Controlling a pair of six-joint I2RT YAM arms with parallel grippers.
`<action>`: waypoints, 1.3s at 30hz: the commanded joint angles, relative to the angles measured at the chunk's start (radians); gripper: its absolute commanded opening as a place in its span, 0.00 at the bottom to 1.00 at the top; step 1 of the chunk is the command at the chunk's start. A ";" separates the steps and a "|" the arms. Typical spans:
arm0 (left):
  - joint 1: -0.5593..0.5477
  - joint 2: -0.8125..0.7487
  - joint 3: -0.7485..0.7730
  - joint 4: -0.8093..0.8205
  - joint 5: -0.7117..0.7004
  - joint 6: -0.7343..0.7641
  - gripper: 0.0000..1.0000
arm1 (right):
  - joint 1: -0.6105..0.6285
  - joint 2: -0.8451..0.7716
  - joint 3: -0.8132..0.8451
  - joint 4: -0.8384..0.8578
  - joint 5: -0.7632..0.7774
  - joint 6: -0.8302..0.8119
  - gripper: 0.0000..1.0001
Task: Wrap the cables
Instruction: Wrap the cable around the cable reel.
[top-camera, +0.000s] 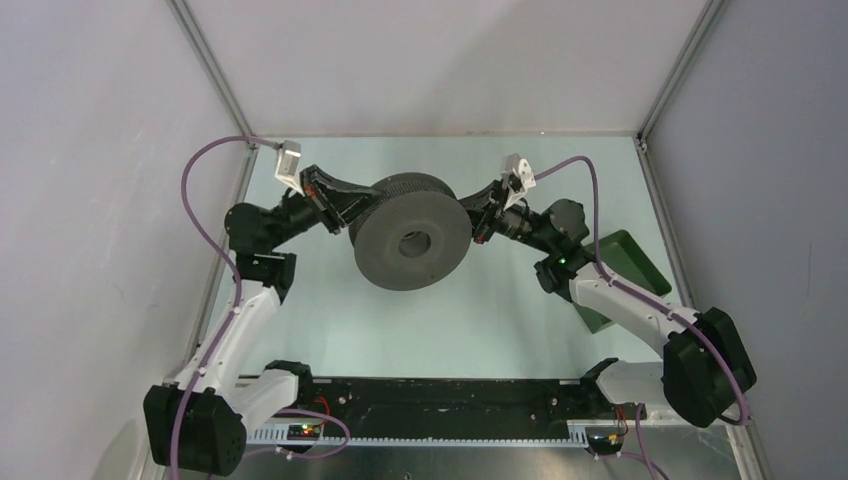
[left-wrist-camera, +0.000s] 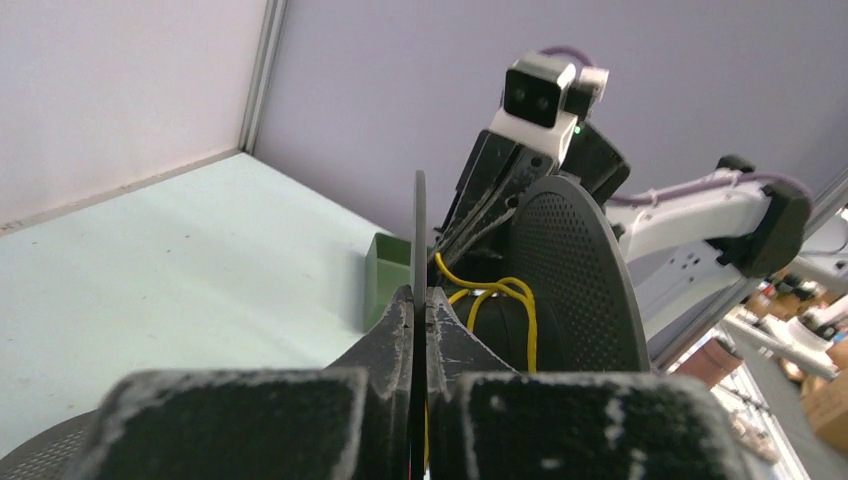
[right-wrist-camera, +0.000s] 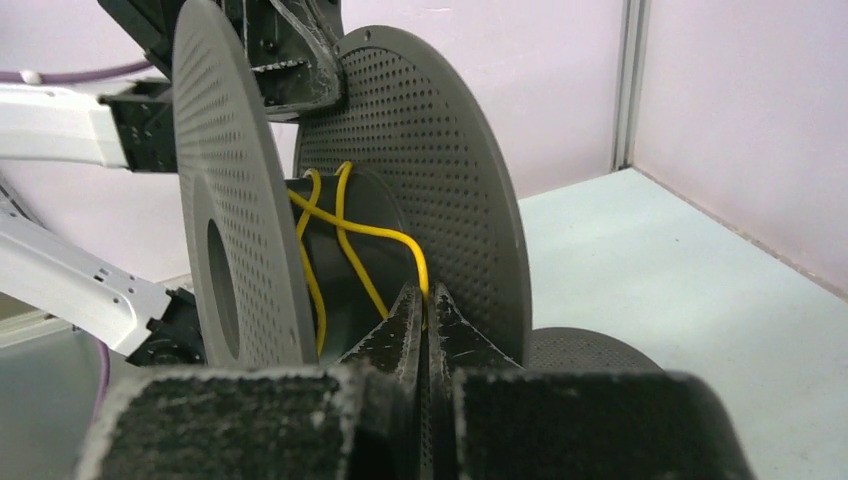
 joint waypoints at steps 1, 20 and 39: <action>0.006 0.007 -0.057 0.287 -0.122 -0.229 0.00 | -0.007 0.017 -0.038 0.193 0.038 0.072 0.00; 0.005 0.051 -0.251 0.571 -0.440 -0.506 0.00 | 0.033 0.090 -0.081 0.375 0.192 0.163 0.00; 0.000 0.034 -0.384 0.566 -0.666 -0.682 0.00 | 0.075 0.155 -0.054 0.271 0.403 0.222 0.00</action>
